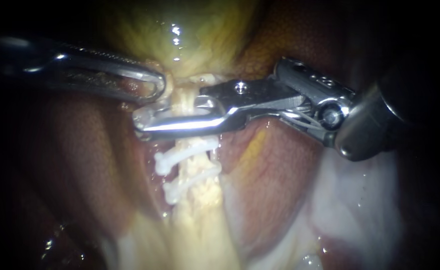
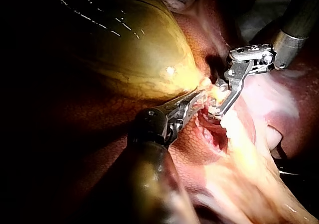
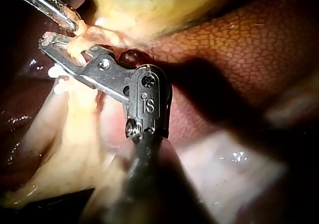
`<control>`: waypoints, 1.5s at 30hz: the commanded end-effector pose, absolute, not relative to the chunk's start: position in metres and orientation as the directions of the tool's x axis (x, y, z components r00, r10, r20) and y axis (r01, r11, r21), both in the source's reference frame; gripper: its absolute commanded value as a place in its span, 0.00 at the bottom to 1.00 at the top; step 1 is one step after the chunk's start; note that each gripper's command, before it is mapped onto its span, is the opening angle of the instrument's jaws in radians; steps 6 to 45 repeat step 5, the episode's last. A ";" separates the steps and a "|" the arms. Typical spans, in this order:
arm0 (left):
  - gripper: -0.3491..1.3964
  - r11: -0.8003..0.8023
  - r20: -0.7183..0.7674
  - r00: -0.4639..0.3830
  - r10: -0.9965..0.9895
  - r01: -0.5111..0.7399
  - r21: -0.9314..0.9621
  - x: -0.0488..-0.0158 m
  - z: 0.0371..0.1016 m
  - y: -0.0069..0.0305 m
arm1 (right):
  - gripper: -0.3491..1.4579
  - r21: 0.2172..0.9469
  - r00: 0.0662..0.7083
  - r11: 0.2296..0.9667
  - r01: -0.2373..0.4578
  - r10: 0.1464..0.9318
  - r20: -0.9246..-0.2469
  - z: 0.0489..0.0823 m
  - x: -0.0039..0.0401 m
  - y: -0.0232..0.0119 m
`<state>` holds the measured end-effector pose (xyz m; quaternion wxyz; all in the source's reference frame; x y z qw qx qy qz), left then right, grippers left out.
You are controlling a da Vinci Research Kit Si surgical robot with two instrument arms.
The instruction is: Clipping third clip left tube
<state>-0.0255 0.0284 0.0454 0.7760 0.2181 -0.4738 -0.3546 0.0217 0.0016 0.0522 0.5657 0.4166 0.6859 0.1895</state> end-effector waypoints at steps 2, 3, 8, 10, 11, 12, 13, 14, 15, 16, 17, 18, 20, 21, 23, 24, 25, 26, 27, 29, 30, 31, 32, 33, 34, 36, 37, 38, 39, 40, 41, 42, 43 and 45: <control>0.00 0.653 0.581 0.300 -0.757 0.344 0.675 -0.0255 0.0453 0.0284 | 0.00 0.731 -0.012 0.581 0.359 0.786 -0.618 0.0522 0.0217 0.0016; 0.00 0.653 0.581 0.300 -0.757 0.344 0.675 -0.0255 0.0453 0.0285 | 0.00 0.731 -0.012 0.580 0.359 0.786 -0.618 0.0522 0.0217 0.0016; 0.00 0.654 0.581 0.300 -0.757 0.343 0.675 -0.0255 0.0454 0.0285 | 0.00 0.731 -0.012 0.580 0.360 0.786 -0.618 0.0523 0.0217 0.0016; 0.00 0.654 0.581 0.300 -0.757 0.343 0.675 -0.0255 0.0454 0.0285 | 0.00 0.731 -0.012 0.580 0.360 0.786 -0.618 0.0523 0.0217 0.0016; 0.00 0.654 0.581 0.300 -0.757 0.343 0.675 -0.0255 0.0454 0.0285 | 0.00 0.731 -0.012 0.580 0.360 0.786 -0.618 0.0523 0.0217 0.0016; 0.00 0.654 0.581 0.300 -0.757 0.343 0.675 -0.0255 0.0454 0.0285 | 0.00 0.731 -0.012 0.580 0.360 0.786 -0.618 0.0523 0.0217 0.0016; 0.00 0.654 0.581 0.300 -0.757 0.343 0.675 -0.0255 0.0454 0.0285 | 0.00 0.731 -0.012 0.580 0.360 0.786 -0.618 0.0523 0.0217 0.0016; 0.00 0.654 0.581 0.300 -0.757 0.343 0.675 -0.0255 0.0454 0.0285 | 0.00 0.731 -0.012 0.580 0.360 0.786 -0.618 0.0523 0.0217 0.0016; 0.00 0.654 0.581 0.300 -0.757 0.343 0.675 -0.0255 0.0454 0.0285 | 0.00 0.731 -0.012 0.580 0.360 0.786 -0.618 0.0523 0.0217 0.0016; 0.00 0.654 0.581 0.300 -0.757 0.343 0.675 -0.0255 0.0454 0.0285 | 0.00 0.731 -0.012 0.580 0.360 0.786 -0.618 0.0523 0.0217 0.0016; 0.00 0.654 0.581 0.300 -0.757 0.343 0.675 -0.0255 0.0454 0.0285 | 0.00 0.731 -0.012 0.580 0.360 0.786 -0.618 0.0523 0.0217 0.0016; 0.00 0.654 0.581 0.300 -0.757 0.343 0.675 -0.0255 0.0454 0.0285 | 0.00 0.731 -0.012 0.580 0.360 0.786 -0.618 0.0523 0.0217 0.0016; 0.00 0.654 0.581 0.300 -0.757 0.343 0.675 -0.0255 0.0454 0.0285 | 0.00 0.731 -0.012 0.580 0.360 0.786 -0.618 0.0523 0.0217 0.0016; 0.00 0.654 0.581 0.300 -0.757 0.343 0.675 -0.0255 0.0454 0.0285 | 0.00 0.731 -0.012 0.580 0.360 0.786 -0.618 0.0523 0.0217 0.0016; 0.00 0.654 0.581 0.300 -0.757 0.343 0.675 -0.0255 0.0454 0.0285 | 0.00 0.731 -0.012 0.580 0.360 0.786 -0.618 0.0523 0.0217 0.0016; 0.00 0.654 0.581 0.300 -0.757 0.343 0.675 -0.0255 0.0454 0.0285 | 0.00 0.731 -0.012 0.580 0.360 0.786 -0.618 0.0523 0.0217 0.0016; 0.00 0.654 0.581 0.300 -0.757 0.343 0.675 -0.0255 0.0454 0.0285 | 0.00 0.731 -0.012 0.580 0.360 0.786 -0.618 0.0523 0.0217 0.0016; 0.00 0.654 0.581 0.300 -0.757 0.343 0.675 -0.0255 0.0454 0.0285 | 0.00 0.731 -0.012 0.580 0.360 0.786 -0.618 0.0523 0.0217 0.0016; 0.00 0.654 0.581 0.300 -0.757 0.343 0.675 -0.0255 0.0454 0.0285 | 0.00 0.731 -0.012 0.580 0.360 0.786 -0.618 0.0523 0.0217 0.0016; 0.00 0.654 0.581 0.300 -0.757 0.343 0.675 -0.0255 0.0454 0.0285 | 0.00 0.731 -0.012 0.580 0.360 0.786 -0.618 0.0523 0.0217 0.0016; 0.00 0.654 0.581 0.300 -0.757 0.343 0.675 -0.0255 0.0454 0.0285 | 0.00 0.731 -0.012 0.580 0.360 0.786 -0.618 0.0523 0.0217 0.0016; 0.00 0.654 0.581 0.300 -0.757 0.343 0.675 -0.0255 0.0454 0.0285 | 0.00 0.731 -0.012 0.580 0.360 0.786 -0.618 0.0523 0.0217 0.0016; 0.00 0.654 0.581 0.300 -0.757 0.343 0.675 -0.0255 0.0454 0.0285 | 0.00 0.731 -0.012 0.580 0.360 0.786 -0.618 0.0523 0.0217 0.0016; 0.00 0.654 0.581 0.300 -0.757 0.343 0.675 -0.0255 0.0454 0.0285 | 0.00 0.731 -0.012 0.580 0.360 0.786 -0.618 0.0523 0.0217 0.0016; 0.00 0.654 0.581 0.300 -0.757 0.343 0.675 -0.0255 0.0454 0.0285 | 0.00 0.731 -0.012 0.580 0.360 0.786 -0.618 0.0523 0.0217 0.0016; 0.00 0.654 0.581 0.300 -0.757 0.343 0.675 -0.0255 0.0454 0.0285 | 0.00 0.731 -0.012 0.580 0.360 0.786 -0.618 0.0523 0.0217 0.0016; 0.00 0.654 0.581 0.300 -0.757 0.343 0.675 -0.0255 0.0454 0.0285 | 0.00 0.731 -0.012 0.580 0.360 0.786 -0.618 0.0523 0.0217 0.0016; 0.00 0.654 0.581 0.300 -0.757 0.343 0.675 -0.0255 0.0454 0.0285 | 0.00 0.731 -0.012 0.580 0.360 0.786 -0.618 0.0523 0.0217 0.0016; 0.00 0.654 0.581 0.300 -0.757 0.343 0.675 -0.0255 0.0454 0.0285 | 0.00 0.731 -0.012 0.580 0.360 0.786 -0.618 0.0523 0.0217 0.0016; 0.00 0.654 0.581 0.300 -0.757 0.343 0.675 -0.0255 0.0454 0.0285 | 0.00 0.731 -0.012 0.580 0.360 0.786 -0.618 0.0523 0.0217 0.0016; 0.00 0.654 0.581 0.300 -0.757 0.343 0.675 -0.0255 0.0454 0.0285 | 0.00 0.731 -0.012 0.580 0.360 0.786 -0.618 0.0523 0.0217 0.0016; 0.00 0.654 0.581 0.300 -0.757 0.343 0.675 -0.0255 0.0454 0.0285 | 0.00 0.731 -0.012 0.580 0.360 0.786 -0.618 0.0523 0.0217 0.0016; 0.00 0.654 0.581 0.300 -0.757 0.343 0.675 -0.0255 0.0454 0.0285 | 0.00 0.731 -0.012 0.580 0.360 0.786 -0.618 0.0523 0.0217 0.0016; 0.00 0.654 0.581 0.300 -0.757 0.343 0.675 -0.0255 0.0454 0.0285 | 0.00 0.731 -0.012 0.580 0.360 0.786 -0.618 0.0523 0.0217 0.0016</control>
